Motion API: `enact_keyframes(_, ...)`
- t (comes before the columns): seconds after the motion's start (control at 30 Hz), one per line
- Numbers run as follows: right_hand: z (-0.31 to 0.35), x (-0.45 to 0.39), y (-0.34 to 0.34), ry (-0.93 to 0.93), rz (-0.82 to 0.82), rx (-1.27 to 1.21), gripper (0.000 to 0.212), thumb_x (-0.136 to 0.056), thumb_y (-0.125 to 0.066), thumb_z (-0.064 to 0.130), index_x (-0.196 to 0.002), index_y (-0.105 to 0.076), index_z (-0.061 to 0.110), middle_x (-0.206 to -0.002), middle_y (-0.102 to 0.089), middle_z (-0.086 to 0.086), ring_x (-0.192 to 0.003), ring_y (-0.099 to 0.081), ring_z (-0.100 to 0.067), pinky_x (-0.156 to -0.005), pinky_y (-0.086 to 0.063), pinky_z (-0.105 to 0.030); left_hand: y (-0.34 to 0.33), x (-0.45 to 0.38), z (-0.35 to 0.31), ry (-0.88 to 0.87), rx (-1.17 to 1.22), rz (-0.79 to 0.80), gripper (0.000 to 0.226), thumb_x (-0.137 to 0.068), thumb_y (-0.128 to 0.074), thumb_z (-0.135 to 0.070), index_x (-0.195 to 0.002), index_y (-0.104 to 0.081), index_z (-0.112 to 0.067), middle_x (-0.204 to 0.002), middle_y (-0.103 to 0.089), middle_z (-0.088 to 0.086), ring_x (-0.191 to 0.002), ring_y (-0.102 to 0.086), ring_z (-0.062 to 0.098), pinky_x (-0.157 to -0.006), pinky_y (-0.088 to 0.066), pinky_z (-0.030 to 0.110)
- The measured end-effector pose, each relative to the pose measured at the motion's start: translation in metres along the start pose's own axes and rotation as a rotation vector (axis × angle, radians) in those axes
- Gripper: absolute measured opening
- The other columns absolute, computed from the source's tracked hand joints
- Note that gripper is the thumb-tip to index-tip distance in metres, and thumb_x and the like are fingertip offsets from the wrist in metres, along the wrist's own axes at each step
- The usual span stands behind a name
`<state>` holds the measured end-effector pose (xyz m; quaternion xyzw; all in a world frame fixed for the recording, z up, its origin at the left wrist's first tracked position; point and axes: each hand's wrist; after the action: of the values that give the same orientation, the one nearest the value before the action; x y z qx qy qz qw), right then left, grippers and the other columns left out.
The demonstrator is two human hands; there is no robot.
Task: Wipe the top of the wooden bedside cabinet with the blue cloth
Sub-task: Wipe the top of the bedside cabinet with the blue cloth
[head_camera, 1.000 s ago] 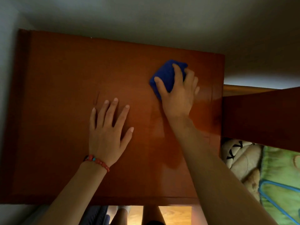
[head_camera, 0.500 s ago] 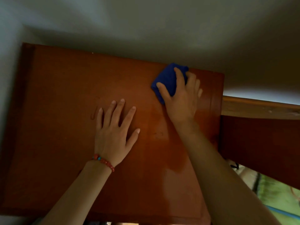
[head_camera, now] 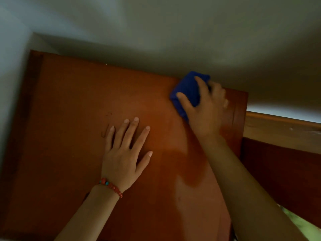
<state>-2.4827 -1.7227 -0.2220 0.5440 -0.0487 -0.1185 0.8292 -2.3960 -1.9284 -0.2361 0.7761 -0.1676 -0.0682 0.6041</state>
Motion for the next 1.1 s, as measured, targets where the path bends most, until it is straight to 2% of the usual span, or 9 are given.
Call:
enact_keyframes(0.1, -0.002, 0.004, 0.002, -0.153, -0.081, -0.02, 0.07, -0.079, -0.04, 0.061, -0.131, -0.046, 0.014, -0.127, -0.045, -0.02, -0.111, -0.042, -0.036, -0.091, -0.032, -0.041, -0.001, 0.0, 0.002, -0.008, 0.0, -0.002, 0.057, -0.089, -0.036, -0.05, -0.139, -0.035, -0.023, -0.145, -0.034, 0.013, -0.132, -0.028, 0.032, -0.109, -0.014, 0.051)
enact_keyframes(0.3, 0.023, -0.012, -0.018, 0.1, -0.003, -0.016, 0.063, -0.078, -0.048, 0.058, -0.124, -0.053, 0.015, -0.116, -0.052, -0.017, -0.102, -0.047, -0.034, -0.082, -0.035, -0.041, -0.002, 0.001, 0.001, -0.008, 0.004, -0.016, 0.056, -0.088, -0.039, -0.048, -0.138, -0.036, -0.022, -0.144, -0.035, 0.014, -0.132, -0.029, 0.032, -0.109, -0.016, 0.051)
enact_keyframes(0.47, 0.02, 0.013, -0.014, 0.1, 0.026, -0.058, 0.062, -0.081, -0.049, 0.055, -0.129, -0.048, 0.016, -0.124, -0.048, -0.018, -0.107, -0.04, -0.029, -0.087, -0.035, -0.042, 0.0, 0.002, 0.002, -0.021, 0.017, -0.019, 0.056, -0.088, -0.039, -0.047, -0.138, -0.036, -0.021, -0.144, -0.035, 0.015, -0.132, -0.028, 0.032, -0.109, -0.014, 0.049)
enact_keyframes(0.6, 0.019, 0.053, -0.012, 0.204, 0.055, -0.02, 0.059, -0.081, -0.048, 0.055, -0.124, -0.05, 0.014, -0.117, -0.053, -0.021, -0.102, -0.038, -0.026, -0.082, -0.039, -0.043, 0.008, 0.013, 0.006, 0.072, 0.031, -0.028, 0.058, -0.088, -0.038, -0.047, -0.139, -0.034, -0.018, -0.144, -0.034, 0.017, -0.133, -0.027, 0.033, -0.108, -0.015, 0.05)
enact_keyframes(0.7, 0.029, 0.02, -0.019, 0.206, 0.039, -0.01, 0.062, -0.08, -0.047, 0.056, -0.123, -0.053, 0.013, -0.115, -0.054, -0.022, -0.102, -0.041, -0.031, -0.081, -0.038, -0.044, 0.01, 0.028, 0.012, 0.124, 0.021, -0.016, 0.059, -0.089, -0.035, -0.049, -0.139, -0.035, -0.017, -0.144, -0.034, 0.018, -0.132, -0.027, 0.033, -0.108, -0.014, 0.05)
enact_keyframes(0.83, 0.045, -0.012, -0.03, 0.149, 0.02, -0.009, 0.064, -0.081, -0.047, 0.058, -0.129, -0.049, 0.015, -0.122, -0.05, -0.019, -0.107, -0.045, -0.036, -0.083, -0.033, -0.04, 0.003, 0.048, 0.021, 0.126, -0.003, -0.006, 0.058, -0.091, -0.032, -0.05, -0.14, -0.032, -0.018, -0.145, -0.033, 0.017, -0.132, -0.027, 0.034, -0.107, -0.017, 0.052)
enact_keyframes(0.9, 0.043, 0.014, -0.029, 0.154, 0.005, -0.035, 0.062, -0.081, -0.051, 0.056, -0.129, -0.049, 0.016, -0.123, -0.05, -0.019, -0.106, -0.042, -0.031, -0.083, -0.033, -0.04, 0.002, 0.05, 0.022, 0.129, -0.002, -0.005, 0.057, -0.092, -0.028, -0.051, -0.14, -0.032, -0.019, -0.145, -0.032, 0.016, -0.132, -0.027, 0.034, -0.107, -0.016, 0.052)
enact_keyframes(1.03, 0.035, 0.09, -0.023, 0.191, 0.031, -0.006, 0.059, -0.081, -0.048, 0.057, -0.124, -0.05, 0.017, -0.116, -0.053, -0.019, -0.1, -0.039, -0.024, -0.079, -0.035, -0.038, 0.001, 0.048, 0.021, 0.138, 0.0, -0.032, 0.056, -0.092, -0.03, -0.05, -0.139, -0.033, -0.02, -0.144, -0.033, 0.016, -0.132, -0.026, 0.033, -0.108, -0.012, 0.049)
enact_keyframes(1.1, 0.036, 0.082, -0.023, 0.245, 0.037, 0.012, 0.06, -0.08, -0.048, 0.058, -0.122, -0.052, 0.015, -0.113, -0.055, -0.02, -0.098, -0.04, -0.026, -0.078, -0.038, -0.04, 0.001, 0.049, 0.021, 0.133, 0.011, -0.044, 0.056, -0.09, -0.035, -0.047, -0.139, -0.034, -0.02, -0.143, -0.035, 0.016, -0.132, -0.026, 0.033, -0.108, -0.012, 0.049)
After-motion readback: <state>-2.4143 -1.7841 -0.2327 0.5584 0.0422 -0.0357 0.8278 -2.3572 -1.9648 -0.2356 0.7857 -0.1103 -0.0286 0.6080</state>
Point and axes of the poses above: each hand's wrist, its own x-axis away from the middle knuckle, its own y-axis out of the back of the hand, z = x × y
